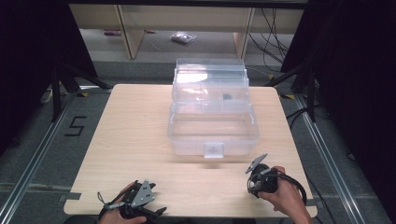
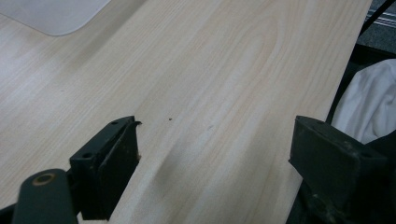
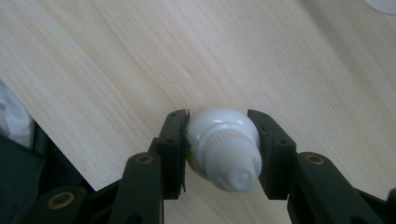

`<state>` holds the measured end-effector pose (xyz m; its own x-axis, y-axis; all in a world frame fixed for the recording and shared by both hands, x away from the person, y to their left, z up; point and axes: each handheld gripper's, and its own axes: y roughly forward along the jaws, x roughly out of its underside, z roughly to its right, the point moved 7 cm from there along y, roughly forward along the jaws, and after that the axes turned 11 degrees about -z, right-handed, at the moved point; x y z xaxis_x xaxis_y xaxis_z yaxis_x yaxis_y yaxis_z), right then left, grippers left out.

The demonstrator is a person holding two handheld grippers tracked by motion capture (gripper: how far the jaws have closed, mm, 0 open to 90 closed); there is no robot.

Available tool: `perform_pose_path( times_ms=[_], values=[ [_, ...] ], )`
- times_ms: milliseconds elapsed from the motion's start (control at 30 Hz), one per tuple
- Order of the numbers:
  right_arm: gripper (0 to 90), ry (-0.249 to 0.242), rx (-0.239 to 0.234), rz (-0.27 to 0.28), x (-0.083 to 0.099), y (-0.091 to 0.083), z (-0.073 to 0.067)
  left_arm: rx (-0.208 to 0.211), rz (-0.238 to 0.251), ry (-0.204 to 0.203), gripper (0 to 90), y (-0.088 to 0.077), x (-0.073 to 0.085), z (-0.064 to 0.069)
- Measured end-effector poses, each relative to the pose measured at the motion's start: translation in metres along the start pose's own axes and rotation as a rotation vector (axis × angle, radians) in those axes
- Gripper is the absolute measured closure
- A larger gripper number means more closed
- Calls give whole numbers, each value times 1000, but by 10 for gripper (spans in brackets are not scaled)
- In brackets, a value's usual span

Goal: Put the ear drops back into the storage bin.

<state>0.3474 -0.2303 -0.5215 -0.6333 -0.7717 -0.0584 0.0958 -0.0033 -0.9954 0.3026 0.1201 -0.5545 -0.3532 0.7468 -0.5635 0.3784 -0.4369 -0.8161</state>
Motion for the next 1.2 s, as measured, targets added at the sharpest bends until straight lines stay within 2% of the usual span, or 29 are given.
perform_pose_path(
  times_ms=[200,267,333,533,567,600,800,833,867,1033,1067,1133,1167,1200],
  values=[
    [602,10,11,17,-4,-10,2,-6,-6,3,151,0,0,-1],
    [602,15,-2,25,-6,-13,3,-2,-1,2,151,0,0,-1],
    [602,-2,1,30,-9,-16,9,-2,-5,1,151,0,0,-1],
    [602,4,0,40,-16,-23,20,1,-9,1,151,1,0,0],
    [602,18,-7,36,-16,-25,20,1,-8,0,151,0,0,0],
    [602,5,-2,44,-18,-27,22,2,-7,0,151,0,0,0],
    [602,0,-14,37,-25,-35,20,6,0,-8,151,1,0,0],
    [602,-34,-1,32,-28,-39,21,1,-8,1,151,0,0,-1],
    [602,-43,1,31,-29,-40,21,4,-3,0,151,1,0,0],
    [602,-49,-20,25,-36,-47,20,4,-6,0,151,0,0,0],
    [602,-69,-15,34,-38,-48,22,4,-5,-1,151,0,0,0],
    [602,-61,-3,29,-39,-50,23,4,-6,0,151,0,0,-1],
    [602,-85,-6,33,-42,-54,24,9,-6,-24,151,1,1,0],
    [602,-74,-16,31,-42,-55,22,7,-3,-21,151,1,0,0]
  ],
)
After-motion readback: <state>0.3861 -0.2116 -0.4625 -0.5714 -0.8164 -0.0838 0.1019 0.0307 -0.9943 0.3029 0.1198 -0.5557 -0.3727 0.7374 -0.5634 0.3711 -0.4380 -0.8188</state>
